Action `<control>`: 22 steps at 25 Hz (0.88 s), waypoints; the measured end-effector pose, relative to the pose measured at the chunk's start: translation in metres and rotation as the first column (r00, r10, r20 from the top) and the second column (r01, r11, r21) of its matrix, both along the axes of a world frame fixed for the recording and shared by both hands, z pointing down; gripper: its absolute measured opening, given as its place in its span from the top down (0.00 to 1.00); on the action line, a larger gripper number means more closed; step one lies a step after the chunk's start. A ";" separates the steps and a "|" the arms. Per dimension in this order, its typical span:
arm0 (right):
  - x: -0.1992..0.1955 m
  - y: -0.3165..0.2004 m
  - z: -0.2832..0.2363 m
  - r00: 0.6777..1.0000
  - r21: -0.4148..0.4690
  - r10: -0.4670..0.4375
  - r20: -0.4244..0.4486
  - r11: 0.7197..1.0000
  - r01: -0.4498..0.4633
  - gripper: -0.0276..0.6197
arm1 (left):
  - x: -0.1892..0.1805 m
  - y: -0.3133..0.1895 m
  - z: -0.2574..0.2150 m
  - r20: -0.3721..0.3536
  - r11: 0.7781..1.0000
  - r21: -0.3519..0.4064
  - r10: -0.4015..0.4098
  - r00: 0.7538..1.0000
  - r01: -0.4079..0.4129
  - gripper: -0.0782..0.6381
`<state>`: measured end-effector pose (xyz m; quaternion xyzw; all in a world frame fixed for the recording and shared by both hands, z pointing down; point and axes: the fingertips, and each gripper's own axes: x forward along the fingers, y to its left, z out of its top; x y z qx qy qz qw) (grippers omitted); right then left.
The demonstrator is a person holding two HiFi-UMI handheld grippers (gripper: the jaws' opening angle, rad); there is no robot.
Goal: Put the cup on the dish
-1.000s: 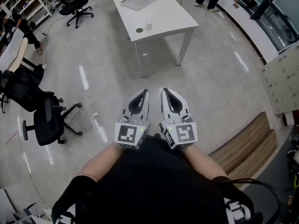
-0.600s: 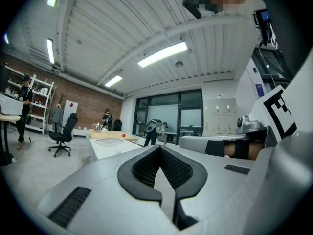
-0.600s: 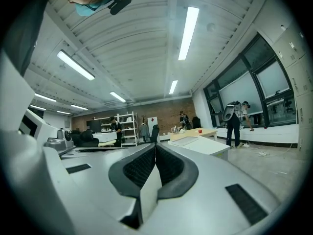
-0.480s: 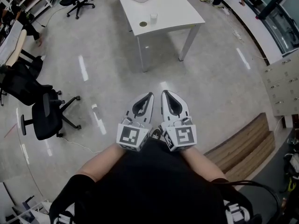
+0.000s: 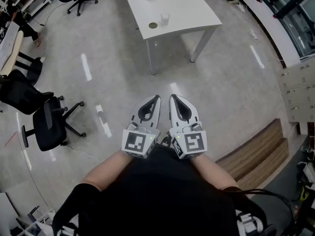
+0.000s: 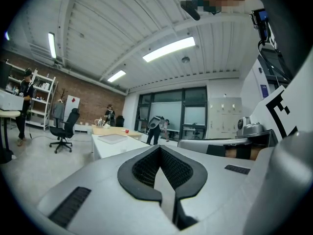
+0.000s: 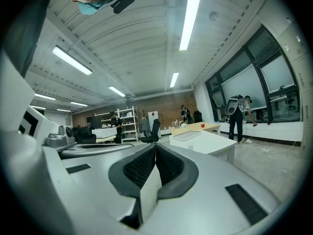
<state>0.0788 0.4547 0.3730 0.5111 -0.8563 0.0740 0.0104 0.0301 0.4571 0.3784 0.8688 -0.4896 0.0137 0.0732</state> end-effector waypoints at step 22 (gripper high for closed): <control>-0.073 -0.189 -0.013 0.996 0.032 0.077 -0.048 0.997 -0.076 0.94 | -0.078 -0.199 -0.008 -0.042 0.996 0.036 0.087 0.995 -0.085 0.90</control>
